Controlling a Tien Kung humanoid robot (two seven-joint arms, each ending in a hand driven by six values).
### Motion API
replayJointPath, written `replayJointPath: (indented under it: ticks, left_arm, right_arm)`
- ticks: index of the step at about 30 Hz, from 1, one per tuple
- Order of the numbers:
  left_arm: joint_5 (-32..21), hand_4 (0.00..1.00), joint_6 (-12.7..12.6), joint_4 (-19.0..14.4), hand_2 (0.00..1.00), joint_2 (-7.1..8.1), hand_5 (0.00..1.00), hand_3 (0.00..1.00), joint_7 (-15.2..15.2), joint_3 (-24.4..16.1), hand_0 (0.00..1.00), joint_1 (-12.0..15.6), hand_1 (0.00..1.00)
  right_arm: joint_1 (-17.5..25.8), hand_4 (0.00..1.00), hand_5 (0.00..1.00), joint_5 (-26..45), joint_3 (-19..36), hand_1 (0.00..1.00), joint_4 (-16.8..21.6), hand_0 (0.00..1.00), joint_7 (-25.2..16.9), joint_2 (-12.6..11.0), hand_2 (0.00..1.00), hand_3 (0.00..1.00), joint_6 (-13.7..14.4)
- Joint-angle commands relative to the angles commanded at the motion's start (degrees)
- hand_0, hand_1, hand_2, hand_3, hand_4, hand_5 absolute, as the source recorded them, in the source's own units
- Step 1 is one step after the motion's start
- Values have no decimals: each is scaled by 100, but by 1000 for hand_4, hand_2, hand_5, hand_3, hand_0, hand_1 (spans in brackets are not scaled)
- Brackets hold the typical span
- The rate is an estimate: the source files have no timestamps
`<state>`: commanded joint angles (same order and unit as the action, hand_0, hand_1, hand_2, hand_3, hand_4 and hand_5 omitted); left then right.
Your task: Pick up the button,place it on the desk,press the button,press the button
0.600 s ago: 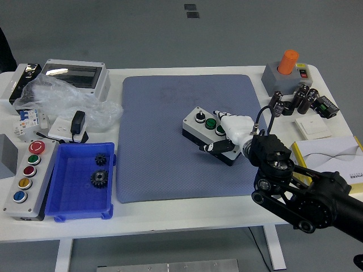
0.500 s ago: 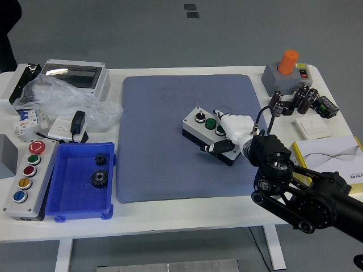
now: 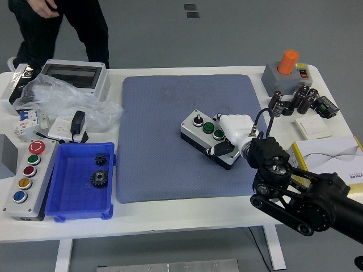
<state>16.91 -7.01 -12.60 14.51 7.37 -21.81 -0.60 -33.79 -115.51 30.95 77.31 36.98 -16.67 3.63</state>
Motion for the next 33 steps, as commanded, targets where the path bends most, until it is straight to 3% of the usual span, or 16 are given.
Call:
replayJointPath:
  ticks: [8, 10, 11, 22, 23, 33]
  left_arm:
    - [-5, 628, -13, 2, 610, -7, 343, 637, -13, 3, 663, 11, 688]
    - [-7, 628, -15, 3, 610, -9, 343, 637, -14, 5, 663, 14, 688]
    - [-7, 631, -16, 3, 611, -10, 349, 639, -14, 4, 664, 13, 688]
    - [-11, 637, -35, 8, 613, -2, 357, 640, -25, 7, 664, -12, 688]
    - [-12, 638, -38, 9, 614, -2, 361, 641, -27, 6, 664, -15, 688]
    - [-78, 646, -49, 26, 617, -27, 381, 644, -34, 96, 664, -7, 689]
  right_arm:
    - [-53, 758, 138, -35, -88, 462, 100, 244, -36, -104, 401, 463, 327]
    - [-120, 758, 138, -17, -180, 462, 164, 244, -184, -191, 401, 463, 448]
    - [-166, 727, 151, -19, -238, 456, 205, 238, -284, -248, 382, 396, 513]
    - [-845, 711, 116, 167, -1046, 465, 516, 260, -1437, -801, 378, 354, 1063]
    - [-885, 706, 32, 166, -1101, 478, 508, 316, -1481, -829, 379, 332, 1084]
    - [-1066, 702, 31, 98, -1221, 486, 425, 361, -1696, -974, 381, 328, 1300]
